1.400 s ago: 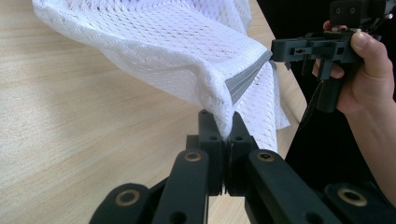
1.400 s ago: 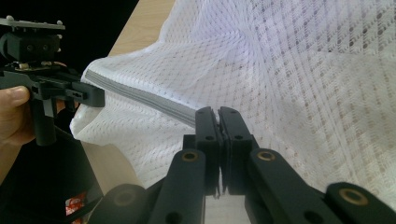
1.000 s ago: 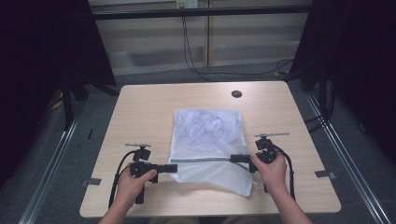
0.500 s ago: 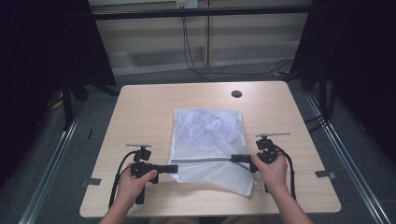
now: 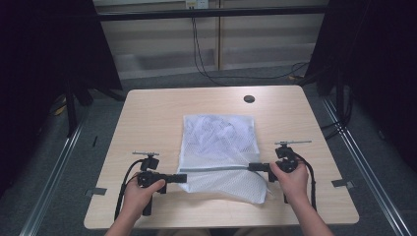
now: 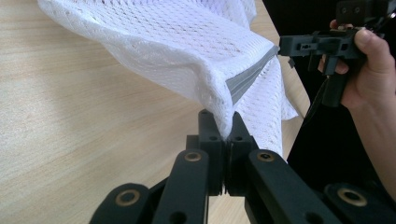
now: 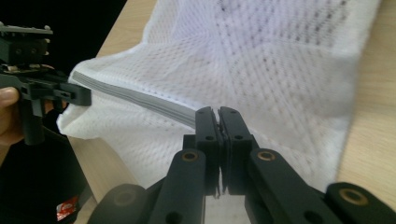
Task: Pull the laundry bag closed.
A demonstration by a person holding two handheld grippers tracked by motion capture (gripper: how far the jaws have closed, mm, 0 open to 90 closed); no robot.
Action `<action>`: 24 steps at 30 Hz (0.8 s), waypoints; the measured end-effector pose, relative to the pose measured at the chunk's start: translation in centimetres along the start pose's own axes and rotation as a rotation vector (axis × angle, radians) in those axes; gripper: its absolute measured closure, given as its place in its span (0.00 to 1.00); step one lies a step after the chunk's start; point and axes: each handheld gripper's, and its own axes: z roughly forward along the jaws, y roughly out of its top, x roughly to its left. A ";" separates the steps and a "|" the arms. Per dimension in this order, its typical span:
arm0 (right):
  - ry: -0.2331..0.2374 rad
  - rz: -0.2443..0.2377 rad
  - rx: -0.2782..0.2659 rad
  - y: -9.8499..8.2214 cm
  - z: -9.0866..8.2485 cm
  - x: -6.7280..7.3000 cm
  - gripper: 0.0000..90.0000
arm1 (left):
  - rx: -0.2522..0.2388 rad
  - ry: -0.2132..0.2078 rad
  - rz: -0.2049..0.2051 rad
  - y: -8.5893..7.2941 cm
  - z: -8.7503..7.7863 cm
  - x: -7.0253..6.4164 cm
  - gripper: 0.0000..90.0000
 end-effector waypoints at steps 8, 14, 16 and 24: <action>-0.020 0.021 -0.019 -0.9 -1.8 -1.5 0.97 | 0.005 0.015 0.004 -0.1 0.1 0.0 0.99; -0.033 0.035 -0.033 -1.5 -3.0 -2.5 0.97 | 0.003 0.019 -0.005 -0.2 -0.1 0.1 0.99; -0.033 0.040 -0.035 -1.6 -3.2 -2.7 0.97 | 0.015 0.023 0.005 -0.2 0.0 0.1 0.99; -0.043 0.029 -0.038 -2.1 -3.7 -2.7 0.97 | 0.023 0.022 -0.009 -0.4 0.2 0.0 0.99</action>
